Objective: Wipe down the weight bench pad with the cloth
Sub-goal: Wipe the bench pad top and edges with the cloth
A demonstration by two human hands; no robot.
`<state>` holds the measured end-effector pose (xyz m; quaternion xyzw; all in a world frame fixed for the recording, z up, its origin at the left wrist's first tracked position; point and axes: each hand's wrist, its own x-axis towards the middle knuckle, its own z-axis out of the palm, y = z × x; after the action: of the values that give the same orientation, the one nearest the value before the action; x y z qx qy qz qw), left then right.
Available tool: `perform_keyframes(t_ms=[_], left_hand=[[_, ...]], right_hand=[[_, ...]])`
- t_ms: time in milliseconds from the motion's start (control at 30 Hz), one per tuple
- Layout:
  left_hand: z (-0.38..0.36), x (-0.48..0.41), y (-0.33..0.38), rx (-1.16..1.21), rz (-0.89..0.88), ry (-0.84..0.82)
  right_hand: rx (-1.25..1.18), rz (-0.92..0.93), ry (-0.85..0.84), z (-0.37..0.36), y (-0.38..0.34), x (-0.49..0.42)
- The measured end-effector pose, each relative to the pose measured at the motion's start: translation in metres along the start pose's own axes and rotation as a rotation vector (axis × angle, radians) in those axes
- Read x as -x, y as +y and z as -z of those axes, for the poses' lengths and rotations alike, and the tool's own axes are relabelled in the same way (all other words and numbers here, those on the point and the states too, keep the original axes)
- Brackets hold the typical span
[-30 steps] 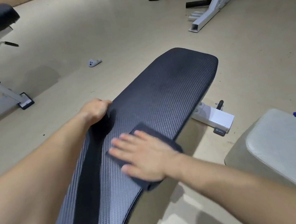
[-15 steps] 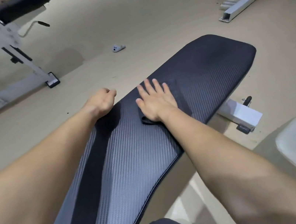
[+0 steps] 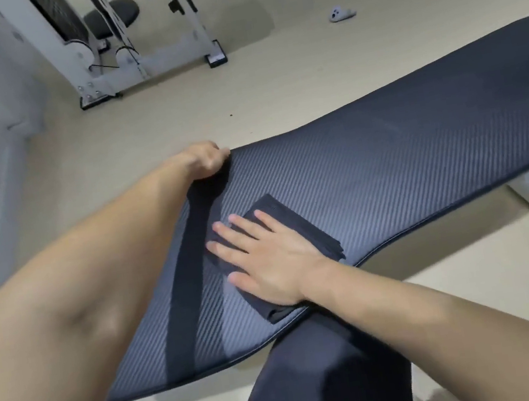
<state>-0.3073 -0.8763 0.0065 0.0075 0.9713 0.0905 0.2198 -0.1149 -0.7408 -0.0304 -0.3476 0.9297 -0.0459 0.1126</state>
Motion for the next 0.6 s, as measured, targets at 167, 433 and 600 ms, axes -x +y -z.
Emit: perform_keyframes(t_ms=[167,433,600], left_hand=[[0.007,0.017,-0.076,0.023,0.13,0.07],[0.014,0.062,-0.194,0.052,0.315,0.161],[-0.004,0.083,-0.245,0.033,0.397,0.101]], right_hand=[[0.015,-0.261,0.039,0.013,0.075,0.011],[-0.114,-0.282,0.063,0.025,-0.03,-0.142],[-0.051,0.121,0.0,-0.003,-0.158,-0.137]])
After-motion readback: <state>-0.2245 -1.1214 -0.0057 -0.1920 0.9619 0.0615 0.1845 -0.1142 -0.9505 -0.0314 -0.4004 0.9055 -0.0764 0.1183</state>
